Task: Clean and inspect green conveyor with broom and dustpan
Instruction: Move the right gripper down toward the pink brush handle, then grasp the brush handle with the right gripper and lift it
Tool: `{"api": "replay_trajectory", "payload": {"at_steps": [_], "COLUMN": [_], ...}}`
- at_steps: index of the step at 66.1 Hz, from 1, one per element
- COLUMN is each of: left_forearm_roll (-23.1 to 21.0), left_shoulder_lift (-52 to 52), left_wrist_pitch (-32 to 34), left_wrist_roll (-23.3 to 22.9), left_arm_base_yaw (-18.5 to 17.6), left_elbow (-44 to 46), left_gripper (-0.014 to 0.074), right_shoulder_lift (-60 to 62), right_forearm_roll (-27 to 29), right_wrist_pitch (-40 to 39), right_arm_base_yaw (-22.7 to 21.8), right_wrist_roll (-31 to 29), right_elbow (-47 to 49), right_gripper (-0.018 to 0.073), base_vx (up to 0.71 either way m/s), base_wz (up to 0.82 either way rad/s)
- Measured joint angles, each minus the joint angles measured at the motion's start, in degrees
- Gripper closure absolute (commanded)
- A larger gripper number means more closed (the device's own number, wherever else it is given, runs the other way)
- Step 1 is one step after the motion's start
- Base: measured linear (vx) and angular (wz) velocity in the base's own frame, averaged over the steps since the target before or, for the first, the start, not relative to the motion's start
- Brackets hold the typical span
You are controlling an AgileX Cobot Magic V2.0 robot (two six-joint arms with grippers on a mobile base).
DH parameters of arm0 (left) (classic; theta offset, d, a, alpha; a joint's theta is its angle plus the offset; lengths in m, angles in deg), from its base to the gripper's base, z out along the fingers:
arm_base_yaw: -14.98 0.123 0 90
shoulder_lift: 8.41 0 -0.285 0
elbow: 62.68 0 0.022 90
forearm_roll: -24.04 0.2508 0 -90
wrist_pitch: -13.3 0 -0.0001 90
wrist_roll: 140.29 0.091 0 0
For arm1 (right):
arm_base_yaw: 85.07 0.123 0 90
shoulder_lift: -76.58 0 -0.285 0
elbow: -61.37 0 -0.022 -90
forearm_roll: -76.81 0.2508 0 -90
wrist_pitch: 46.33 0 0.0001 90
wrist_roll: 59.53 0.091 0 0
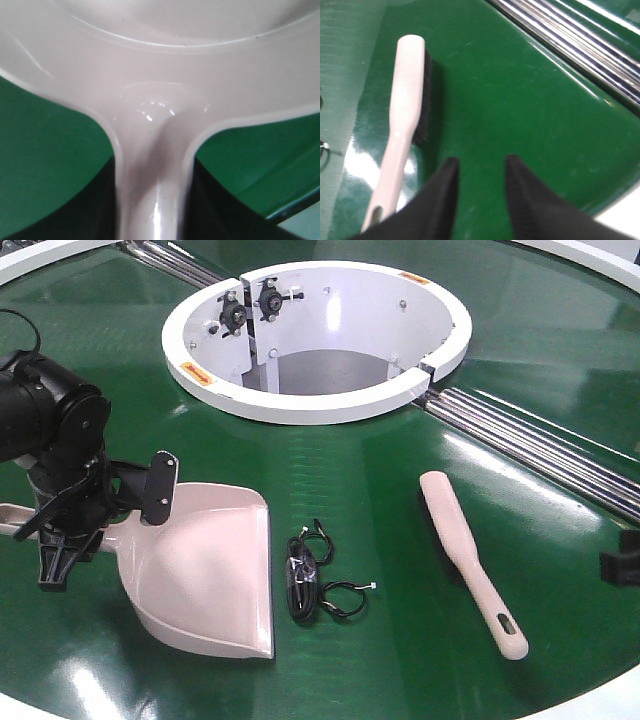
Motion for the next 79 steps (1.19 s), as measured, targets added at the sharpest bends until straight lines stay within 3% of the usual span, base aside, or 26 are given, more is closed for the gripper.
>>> {"api": "replay_trajectory", "payload": {"at_steps": [9, 16, 23, 34, 45, 64, 79], "left_forearm_roll": [0.0, 0.0, 0.0, -0.1, -0.1, -0.1, -0.1], "left_shoulder_lift": [0.0, 0.0, 0.0, 0.0, 0.0, 0.0, 0.0], "left_wrist_pitch": [0.0, 0.0, 0.0, 0.0, 0.0, 0.1, 0.1], "left_wrist_roll": [0.0, 0.0, 0.0, 0.0, 0.0, 0.0, 0.0], "left_arm_base_yaw": [0.0, 0.0, 0.0, 0.0, 0.0, 0.0, 0.0], "left_elbow": [0.0, 0.0, 0.0, 0.0, 0.0, 0.0, 0.0], "left_gripper": [0.0596, 0.0596, 0.0596, 0.0596, 0.0596, 0.0596, 0.0596], "right_shoulder_lift": [-4.9, -8.8, -13.1, -20.4, -28.4, -41.3, -45.9], "right_forearm_roll": [3.6, 6.1, 6.2, -0.5, -7.4, -9.1, -9.7], "right_wrist_pitch": [2.4, 5.2, 7.5, 9.4, 15.4, 23.8, 25.9], "right_arm_base_yaw": [0.0, 1.5, 6.6, 17.3, 23.4, 25.0, 21.2], "right_wrist_roll": [-3.2, -4.0, -2.3, 7.2, 15.3, 16.5, 17.8], "right_elbow": [5.2, 9.7, 13.6, 18.0, 22.6, 29.2, 30.9], "right_gripper": [0.0034, 0.0035, 0.0052, 0.0062, 0.0062, 0.0062, 0.0062], "base_vx": [0.00, 0.00, 0.00, 0.00, 0.00, 0.00, 0.00], "base_wz": [0.00, 0.00, 0.00, 0.00, 0.00, 0.00, 0.00]}}
